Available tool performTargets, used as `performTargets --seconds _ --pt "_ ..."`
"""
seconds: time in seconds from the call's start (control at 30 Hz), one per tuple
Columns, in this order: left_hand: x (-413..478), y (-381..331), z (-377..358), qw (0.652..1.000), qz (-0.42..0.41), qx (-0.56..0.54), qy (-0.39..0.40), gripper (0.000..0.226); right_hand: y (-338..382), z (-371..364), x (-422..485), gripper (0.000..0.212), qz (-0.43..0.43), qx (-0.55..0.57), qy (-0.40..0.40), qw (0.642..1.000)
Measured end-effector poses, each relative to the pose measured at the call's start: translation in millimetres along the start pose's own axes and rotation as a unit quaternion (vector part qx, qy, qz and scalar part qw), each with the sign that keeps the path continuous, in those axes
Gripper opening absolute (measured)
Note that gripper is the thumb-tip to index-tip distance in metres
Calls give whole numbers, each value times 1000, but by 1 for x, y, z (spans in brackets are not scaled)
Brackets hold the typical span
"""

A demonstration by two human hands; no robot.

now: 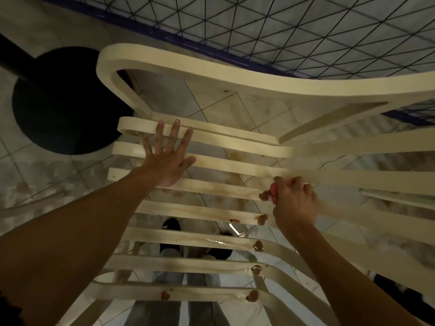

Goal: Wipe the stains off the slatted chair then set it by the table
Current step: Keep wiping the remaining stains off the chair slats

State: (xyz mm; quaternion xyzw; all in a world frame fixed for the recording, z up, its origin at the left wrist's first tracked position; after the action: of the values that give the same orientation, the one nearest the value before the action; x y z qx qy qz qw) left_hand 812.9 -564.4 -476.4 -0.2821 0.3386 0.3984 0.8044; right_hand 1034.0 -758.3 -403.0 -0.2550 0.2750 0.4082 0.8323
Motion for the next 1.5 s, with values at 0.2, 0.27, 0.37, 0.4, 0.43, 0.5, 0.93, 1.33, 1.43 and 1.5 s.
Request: performTargets --seconds 0.2,0.27,0.37,0.4,0.43,0.5,0.93,1.33,1.43,1.5 --pt "-1 0 -1 1000 -3 -8 14 73 9 -7 8 50 5 -35 36 999" --pt "0 0 0 1000 -4 -10 20 73 13 -10 11 65 11 -19 61 998" --pt "-1 0 0 1000 -4 -8 25 73 16 -10 15 76 21 6 80 997" --pt "-1 0 0 1000 -3 -8 25 72 17 -11 17 81 24 19 90 995" --pt "-1 0 -1 1000 -3 -7 24 72 17 -12 18 84 28 32 99 994" --pt "-1 0 -1 1000 -2 -8 21 72 17 -13 22 84 35 54 106 992" --pt "1 -1 -3 1000 8 -6 12 73 73 -25 11 53 90 214 -6 973" --pt "0 0 -3 1000 10 -6 16 73 21 -18 21 72 0 1 36 999" --pt "0 1 -2 1000 13 -5 16 73 23 -22 23 72 17 -5 48 999" --pt "0 0 -2 1000 14 -6 17 73 27 -25 24 72 25 3 54 998"
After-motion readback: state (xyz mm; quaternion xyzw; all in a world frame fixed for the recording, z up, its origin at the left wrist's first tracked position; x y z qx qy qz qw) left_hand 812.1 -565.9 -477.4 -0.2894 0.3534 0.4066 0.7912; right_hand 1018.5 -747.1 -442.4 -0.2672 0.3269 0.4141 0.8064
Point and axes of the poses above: each hand's wrist, its own x-axis towards the middle knuckle, its own z-axis out of the back of the hand, y = z × x, the point moved 6 cm from there along x, towards the middle knuckle, and after that the axes turned 12 degrees about y, right-handed, at the moved point
